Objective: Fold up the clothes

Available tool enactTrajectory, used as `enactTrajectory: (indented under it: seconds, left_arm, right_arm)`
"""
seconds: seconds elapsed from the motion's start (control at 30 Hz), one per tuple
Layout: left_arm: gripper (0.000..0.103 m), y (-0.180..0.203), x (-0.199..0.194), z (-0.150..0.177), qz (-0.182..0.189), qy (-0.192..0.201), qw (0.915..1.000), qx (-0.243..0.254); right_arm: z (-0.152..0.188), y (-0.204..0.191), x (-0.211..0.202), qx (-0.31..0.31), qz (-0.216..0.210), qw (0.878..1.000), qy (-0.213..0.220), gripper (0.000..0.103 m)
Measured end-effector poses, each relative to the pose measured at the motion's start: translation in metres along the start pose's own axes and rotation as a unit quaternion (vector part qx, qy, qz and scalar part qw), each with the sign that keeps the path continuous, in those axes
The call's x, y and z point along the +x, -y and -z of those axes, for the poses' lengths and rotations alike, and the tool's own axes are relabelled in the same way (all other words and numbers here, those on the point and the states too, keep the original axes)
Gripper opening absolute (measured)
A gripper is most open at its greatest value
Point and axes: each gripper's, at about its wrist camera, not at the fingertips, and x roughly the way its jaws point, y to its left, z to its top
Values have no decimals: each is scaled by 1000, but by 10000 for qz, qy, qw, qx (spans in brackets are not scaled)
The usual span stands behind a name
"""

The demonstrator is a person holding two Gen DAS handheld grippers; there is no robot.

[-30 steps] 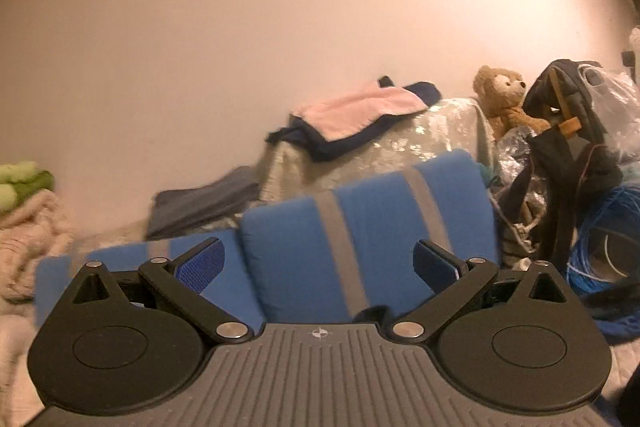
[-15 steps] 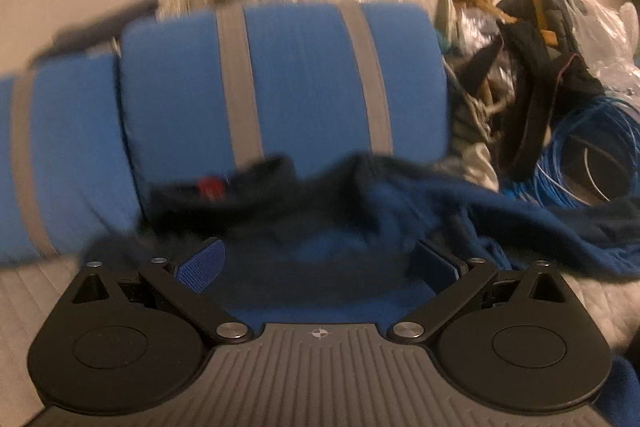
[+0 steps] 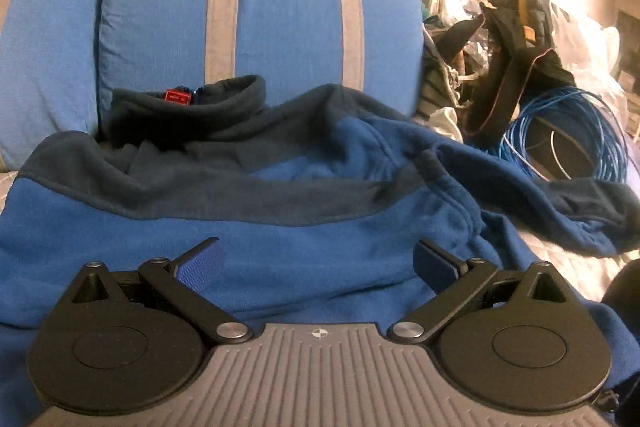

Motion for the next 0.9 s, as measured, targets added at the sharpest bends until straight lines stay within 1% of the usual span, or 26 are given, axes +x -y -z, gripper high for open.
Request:
enactTrajectory:
  seconds: [0.03,0.07,0.1,0.17,0.23,0.3,0.37,0.47,0.53,0.6,0.67,0.73,0.8,0.9]
  left_arm:
    - [103,0,-1,-1,20,12,10000,-7]
    - [103,0,-1,-2,33,16,10000,-30]
    - [103,0,-1,-2,38,17,10000,-56]
    - [103,-1,0,-3,44,20,9999,-106]
    - [103,-4,-1,-4,44,34,9999,-160]
    - [103,-7,-1,-5,63,57,9996,-262]
    - [103,-12,0,-7,125,74,9989,-439]
    - [103,-19,-1,-9,212,111,9971,-722]
    - [103,-24,-2,-10,204,159,9960,-851]
    - [103,-29,-4,-12,118,223,9951,-961]
    - [103,-36,-7,-14,60,289,9932,-1129]
    - [103,-47,-10,-18,55,343,9895,-1405]
    - [103,-59,-14,-21,49,438,9850,-1666]
    - [103,-79,-26,-23,-143,659,9784,-1956]
  right_arm:
    - [-2,0,1,4,-2,10000,-7,33]
    - [-4,-3,-1,-25,-23,10000,-33,26]
    - [-6,-8,-3,-45,-63,10000,-47,9]
    - [-16,-28,-14,-131,-223,9997,49,9]
    - [-29,-61,-23,-492,-403,9977,240,9]
    - [-42,-101,-31,-902,-687,9928,401,9]
    - [-52,-150,-35,-1312,-1035,9847,487,9]
    - [-48,-227,-35,-1945,-1572,9673,417,9]
    - [-35,-281,-32,-2363,-1966,9512,284,9]
    - [-16,-327,-30,-2713,-2343,9334,142,9]
    - [8,-370,-26,-3005,-2716,9143,-22,9]
    - [38,-410,-19,-3222,-3024,8966,-293,9]
    - [67,-441,-9,-3359,-3163,8852,-598,9]
    - [111,-474,1,-3586,-3269,8687,-993,9]
